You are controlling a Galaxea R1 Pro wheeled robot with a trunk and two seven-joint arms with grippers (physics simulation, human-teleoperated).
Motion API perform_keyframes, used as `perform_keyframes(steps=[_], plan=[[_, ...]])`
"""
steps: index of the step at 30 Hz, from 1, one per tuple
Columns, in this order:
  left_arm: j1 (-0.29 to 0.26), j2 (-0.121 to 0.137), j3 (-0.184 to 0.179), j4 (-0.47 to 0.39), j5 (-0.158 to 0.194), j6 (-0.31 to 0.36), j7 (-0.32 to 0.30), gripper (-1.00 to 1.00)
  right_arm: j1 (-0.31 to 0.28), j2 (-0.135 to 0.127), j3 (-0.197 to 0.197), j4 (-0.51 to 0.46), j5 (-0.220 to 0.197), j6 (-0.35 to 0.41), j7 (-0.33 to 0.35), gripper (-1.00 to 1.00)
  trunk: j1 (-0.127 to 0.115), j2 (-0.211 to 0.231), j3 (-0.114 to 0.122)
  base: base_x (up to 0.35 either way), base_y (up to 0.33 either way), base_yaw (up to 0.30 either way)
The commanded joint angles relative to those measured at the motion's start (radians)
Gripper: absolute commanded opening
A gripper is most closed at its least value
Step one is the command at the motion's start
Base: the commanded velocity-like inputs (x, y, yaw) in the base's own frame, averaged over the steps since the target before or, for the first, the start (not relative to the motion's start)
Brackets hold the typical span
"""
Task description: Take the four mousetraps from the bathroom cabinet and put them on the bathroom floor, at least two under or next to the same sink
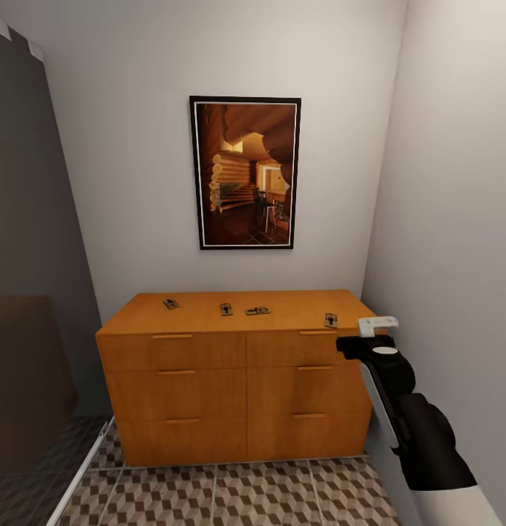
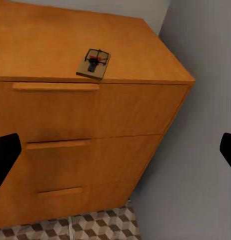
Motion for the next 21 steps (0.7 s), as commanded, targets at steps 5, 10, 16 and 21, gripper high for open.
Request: perform_keyframes(steps=[5, 10, 16, 21], plan=[[0.000, 0.001, -0.007, 0.001, 0.002, -0.002, 0.009, 1.00, -0.178, 0.000, 0.002, 0.116, -0.001, 0.055, -0.003, 1.00, 0.000, -0.001, -0.001, 0.000, 0.000, 0.000], [0.000, 0.001, -0.007, 0.003, 0.002, -0.002, 0.009, 1.00, -0.342, 0.000, 0.002, 0.271, -0.001, 0.062, -0.002, 1.00, 0.000, -0.001, -0.001, 0.000, 0.000, 0.000], [0.000, 0.001, -0.007, 0.003, 0.002, -0.002, 0.009, 1.00, -0.506, -0.001, 0.002, 0.463, -0.011, 0.061, 0.006, 1.00, 0.000, -0.001, -0.001, 0.000, 0.000, 0.000], [0.000, 0.001, -0.007, 0.003, 0.002, -0.002, 0.009, 1.00, -0.546, 0.001, 0.002, 0.533, -0.050, 0.046, 0.008, 1.00, 0.000, -0.001, -0.001, 0.000, 0.000, 0.000]])
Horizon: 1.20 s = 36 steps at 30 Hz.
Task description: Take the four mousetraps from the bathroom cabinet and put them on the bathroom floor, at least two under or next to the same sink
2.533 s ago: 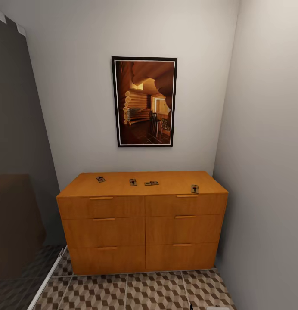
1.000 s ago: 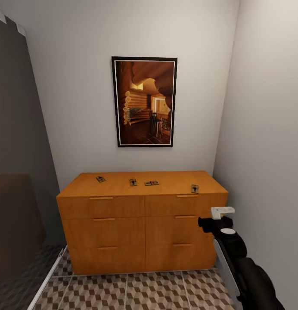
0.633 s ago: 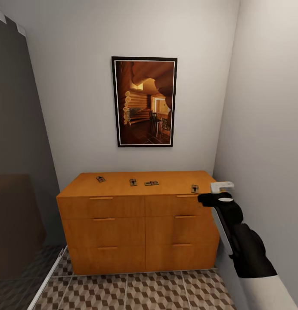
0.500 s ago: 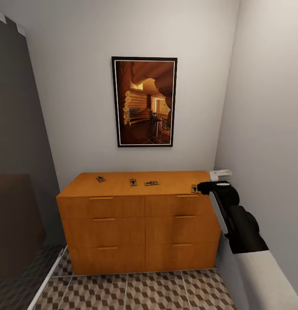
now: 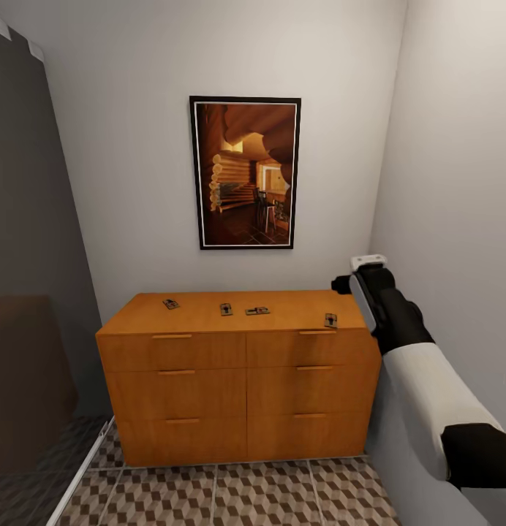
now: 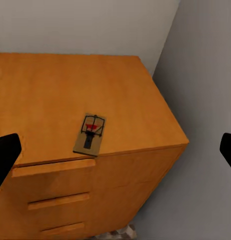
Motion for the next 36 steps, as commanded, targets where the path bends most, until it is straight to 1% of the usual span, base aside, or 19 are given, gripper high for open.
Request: perform_keyframes(steps=[1, 4, 5, 7, 8, 9, 10, 14, 17, 19, 23, 31, 36], plan=[[0.000, 0.001, -0.007, -0.001, 0.002, -0.002, 0.009, 1.00, -0.004, -0.001, 0.004, 0.006, -0.015, 0.002, -0.005, 1.00, 0.000, -0.001, -0.001, 0.000, 0.000, 0.000], [0.000, 0.001, -0.007, -0.001, 0.002, -0.002, 0.010, 1.00, -0.009, -0.001, 0.003, 0.018, -0.061, -0.004, -0.004, 1.00, 0.000, -0.001, -0.001, 0.000, 0.000, 0.000], [0.000, 0.001, -0.007, -0.001, 0.002, -0.002, 0.010, 1.00, -0.012, -0.001, 0.003, 0.022, -0.100, -0.007, -0.003, 1.00, 0.000, -0.001, -0.001, 0.000, 0.000, 0.000], [0.000, 0.001, -0.007, -0.001, 0.002, -0.002, 0.010, 1.00, -0.013, -0.002, 0.003, 0.025, -0.142, -0.009, -0.001, 1.00, 0.000, -0.001, -0.001, 0.000, 0.000, 0.000], [0.000, 0.001, -0.007, -0.001, 0.002, -0.002, 0.010, 1.00, -0.014, -0.003, 0.002, 0.027, -0.186, -0.015, 0.000, 1.00, 0.000, -0.001, -0.001, 0.000, 0.000, 0.000], [0.000, 0.001, -0.007, -0.001, 0.002, -0.002, 0.010, 1.00, -0.014, -0.004, 0.002, 0.027, -0.205, -0.017, 0.001, 1.00, 0.000, -0.001, -0.001, 0.000, 0.000, 0.000], [0.000, 0.001, -0.007, -0.001, 0.002, -0.002, 0.010, 1.00, -0.014, -0.008, 0.002, 0.029, -0.236, -0.023, 0.001, 1.00, 0.000, -0.001, -0.001, 0.000, 0.000, 0.000], [0.000, 0.001, -0.007, -0.001, 0.002, -0.002, 0.010, 1.00, -0.015, -0.015, 0.003, 0.031, -0.280, -0.043, 0.002, 1.00, 0.000, -0.001, -0.001, 0.000, 0.000, 0.000], [0.000, 0.001, -0.007, -0.001, 0.002, -0.002, 0.010, 1.00, -0.015, -0.017, 0.004, 0.031, -0.291, -0.056, 0.002, 1.00, 0.000, -0.001, -0.001, 0.000, 0.000, 0.000], [0.000, 0.001, -0.007, -0.001, 0.002, -0.002, 0.010, 1.00, -0.015, -0.020, 0.007, 0.031, -0.298, -0.080, 0.001, 1.00, 0.000, -0.001, -0.001, 0.000, 0.000, 0.000], [0.000, 0.001, -0.006, -0.002, 0.002, -0.002, 0.010, 1.00, -0.015, -0.023, 0.009, 0.032, -0.301, -0.097, -0.002, 1.00, 0.000, -0.001, -0.001, 0.000, 0.000, 0.000], [0.000, 0.001, -0.006, -0.002, 0.001, -0.002, 0.010, 1.00, -0.015, -0.025, 0.010, 0.032, -0.296, -0.101, -0.009, 1.00, 0.000, -0.001, -0.001, 0.000, 0.000, -0.006], [0.000, 0.001, -0.006, -0.003, 0.001, -0.002, 0.010, 1.00, -0.015, -0.027, 0.010, 0.032, -0.293, -0.101, -0.014, 1.00, 0.000, -0.001, 0.000, 0.000, 0.050, -0.139]])
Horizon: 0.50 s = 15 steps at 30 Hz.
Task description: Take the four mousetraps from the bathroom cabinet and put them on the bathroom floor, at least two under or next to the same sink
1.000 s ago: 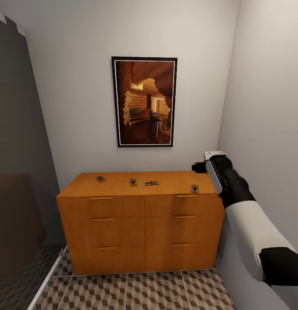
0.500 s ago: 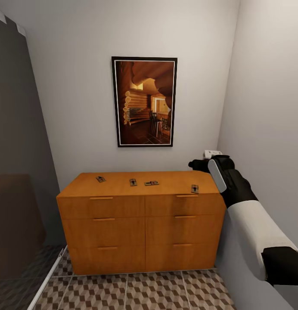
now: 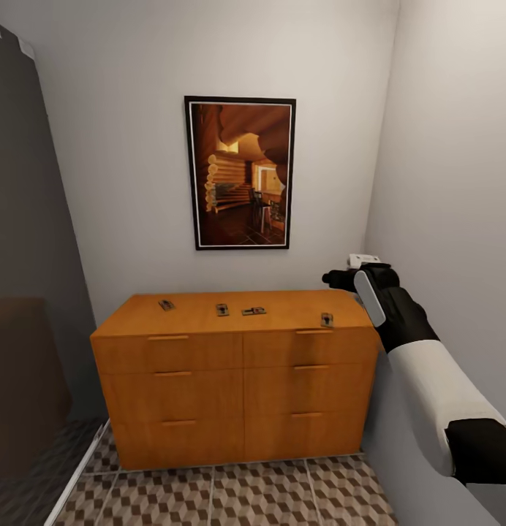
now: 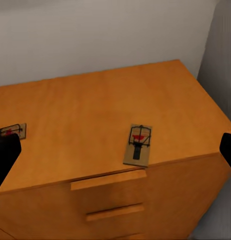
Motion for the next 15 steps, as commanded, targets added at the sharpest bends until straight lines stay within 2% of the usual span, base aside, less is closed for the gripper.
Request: perform_keyframes(steps=[1, 15], plan=[[0.000, 0.001, -0.007, -0.001, 0.002, -0.002, 0.009, 1.00, -0.001, -0.001, 0.004, -0.001, -0.010, 0.002, -0.011, 1.00, 0.000, -0.001, -0.001, 0.000, 0.143, -0.208], [0.000, 0.001, -0.007, -0.001, 0.001, -0.004, 0.009, 1.00, 0.001, -0.002, 0.004, -0.001, -0.010, 0.002, -0.035, 1.00, 0.000, -0.001, 0.006, 0.000, 0.252, -0.243]])
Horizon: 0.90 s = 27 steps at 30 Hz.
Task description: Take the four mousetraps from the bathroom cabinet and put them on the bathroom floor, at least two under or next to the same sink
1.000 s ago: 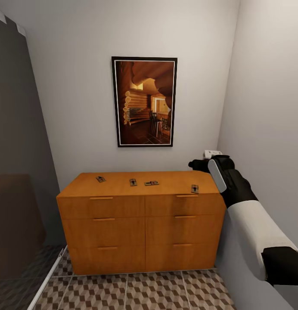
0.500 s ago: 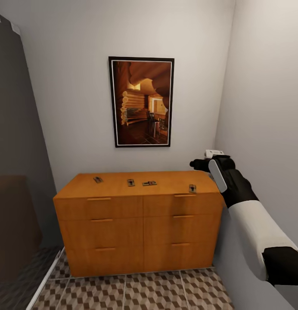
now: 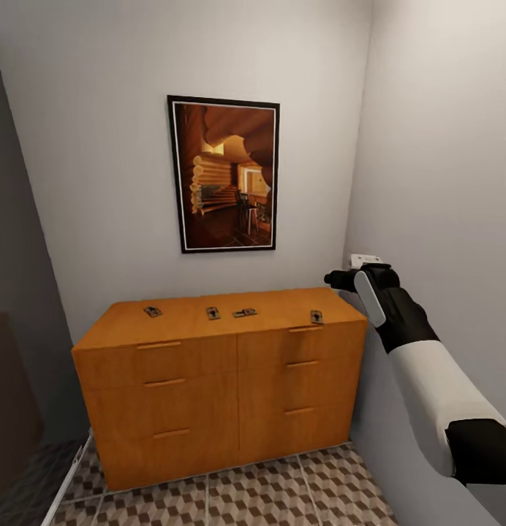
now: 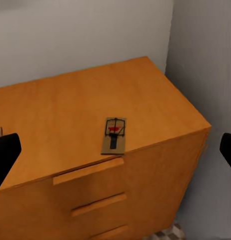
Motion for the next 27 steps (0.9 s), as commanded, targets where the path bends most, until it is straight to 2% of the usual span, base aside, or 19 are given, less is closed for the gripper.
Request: perform_keyframes(steps=[1, 7, 13, 27], plan=[[0.000, 0.001, -0.008, -0.001, 0.001, -0.002, 0.010, 1.00, -0.001, -0.001, 0.004, -0.001, -0.010, 0.002, -0.010, 1.00, 0.000, -0.001, -0.001, 0.000, 0.278, -0.251], [0.000, 0.002, -0.008, -0.001, 0.001, -0.002, 0.010, 1.00, 0.000, -0.001, 0.005, 0.001, -0.010, 0.001, -0.010, 1.00, 0.000, -0.001, 0.002, 0.000, 0.279, -0.247], [0.000, 0.001, -0.009, -0.001, 0.001, -0.003, 0.009, 1.00, 0.002, -0.001, 0.004, 0.001, -0.010, -0.001, -0.011, 1.00, 0.000, -0.001, 0.003, 0.000, 0.239, -0.082], [0.000, 0.002, -0.009, -0.002, 0.001, -0.003, 0.009, 1.00, 0.003, -0.009, 0.005, 0.002, -0.002, -0.003, -0.012, 1.00, 0.000, -0.001, 0.003, 0.000, 0.055, -0.005]])
